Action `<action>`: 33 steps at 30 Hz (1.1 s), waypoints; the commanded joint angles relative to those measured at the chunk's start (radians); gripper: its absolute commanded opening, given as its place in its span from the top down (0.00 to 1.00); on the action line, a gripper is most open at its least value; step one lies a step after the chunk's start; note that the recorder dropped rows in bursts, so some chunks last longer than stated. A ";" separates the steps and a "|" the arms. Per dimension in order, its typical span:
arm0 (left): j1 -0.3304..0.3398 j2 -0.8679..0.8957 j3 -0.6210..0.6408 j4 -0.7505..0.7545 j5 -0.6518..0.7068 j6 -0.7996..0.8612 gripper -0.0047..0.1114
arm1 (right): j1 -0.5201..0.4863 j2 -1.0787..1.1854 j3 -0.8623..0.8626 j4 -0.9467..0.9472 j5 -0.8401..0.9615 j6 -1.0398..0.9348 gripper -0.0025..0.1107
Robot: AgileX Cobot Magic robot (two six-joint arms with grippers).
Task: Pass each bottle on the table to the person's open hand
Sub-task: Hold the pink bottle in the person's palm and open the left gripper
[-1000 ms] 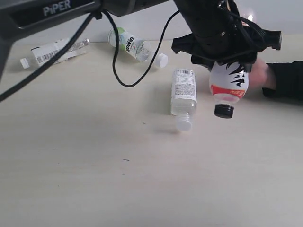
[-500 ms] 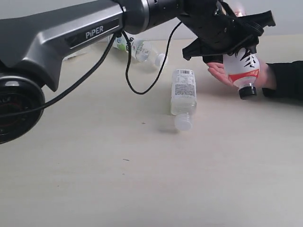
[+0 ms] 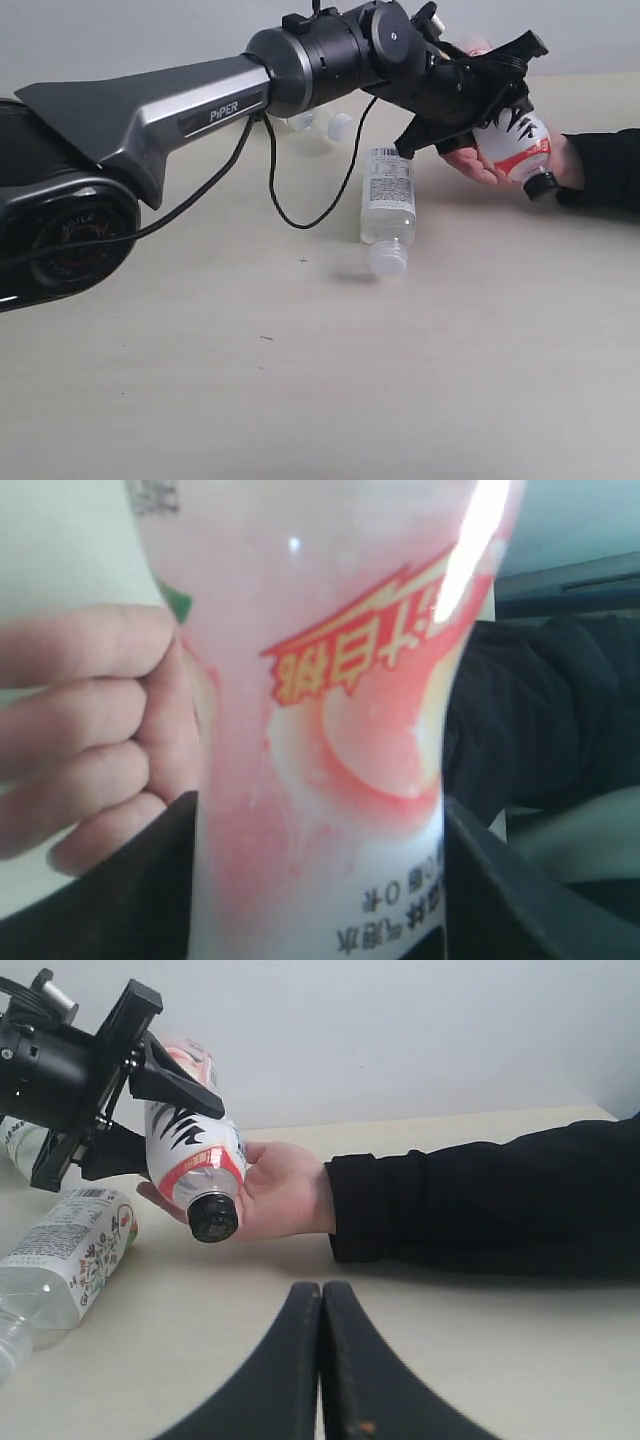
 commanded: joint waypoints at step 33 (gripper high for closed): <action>0.005 0.062 -0.003 -0.139 -0.110 0.047 0.96 | -0.003 -0.006 0.005 0.000 -0.008 -0.009 0.98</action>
